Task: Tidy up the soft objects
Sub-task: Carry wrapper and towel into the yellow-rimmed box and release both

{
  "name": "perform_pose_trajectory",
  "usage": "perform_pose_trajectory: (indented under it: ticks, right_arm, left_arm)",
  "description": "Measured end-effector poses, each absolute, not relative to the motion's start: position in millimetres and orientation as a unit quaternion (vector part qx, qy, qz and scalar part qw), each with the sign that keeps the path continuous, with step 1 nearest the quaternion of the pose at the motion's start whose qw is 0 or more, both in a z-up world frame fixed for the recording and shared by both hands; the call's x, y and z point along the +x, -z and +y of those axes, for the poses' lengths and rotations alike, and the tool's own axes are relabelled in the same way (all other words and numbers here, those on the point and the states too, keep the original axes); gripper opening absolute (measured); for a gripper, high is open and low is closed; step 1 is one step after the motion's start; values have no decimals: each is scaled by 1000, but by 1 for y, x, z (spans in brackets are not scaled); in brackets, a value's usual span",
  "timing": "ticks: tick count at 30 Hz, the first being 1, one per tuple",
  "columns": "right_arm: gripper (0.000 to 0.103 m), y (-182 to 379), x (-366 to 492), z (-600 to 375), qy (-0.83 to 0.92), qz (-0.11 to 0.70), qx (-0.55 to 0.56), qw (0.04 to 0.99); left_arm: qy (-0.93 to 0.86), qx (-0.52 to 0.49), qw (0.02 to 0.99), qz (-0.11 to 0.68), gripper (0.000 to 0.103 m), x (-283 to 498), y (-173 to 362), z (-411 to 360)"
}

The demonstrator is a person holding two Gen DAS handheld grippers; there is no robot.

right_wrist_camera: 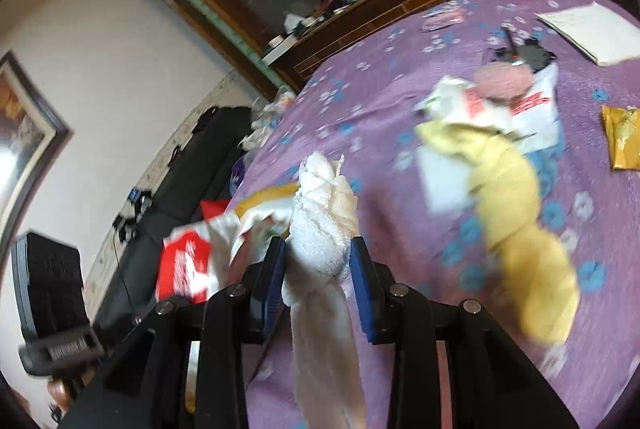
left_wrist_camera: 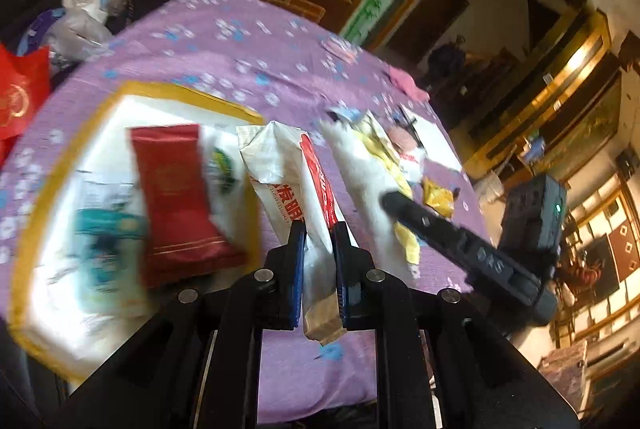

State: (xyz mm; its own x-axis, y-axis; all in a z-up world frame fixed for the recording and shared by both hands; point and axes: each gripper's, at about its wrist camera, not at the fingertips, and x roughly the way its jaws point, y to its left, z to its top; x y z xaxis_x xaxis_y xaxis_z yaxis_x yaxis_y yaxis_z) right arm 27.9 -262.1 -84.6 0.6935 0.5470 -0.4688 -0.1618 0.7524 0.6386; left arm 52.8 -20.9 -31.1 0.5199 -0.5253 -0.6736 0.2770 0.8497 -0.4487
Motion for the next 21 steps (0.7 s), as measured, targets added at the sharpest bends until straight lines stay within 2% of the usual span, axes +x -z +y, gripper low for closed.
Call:
perform_pose_trajectory:
  ticks: [12,21]
  right_arm:
    - [32,64,64,-181,-211,375,240,870]
    - [32,75,114,-157,-149,392,228,878]
  left_arm:
    - [177,-181,877,408,13,93,35,68]
    - [176,-192,847,464,13,152,78,82]
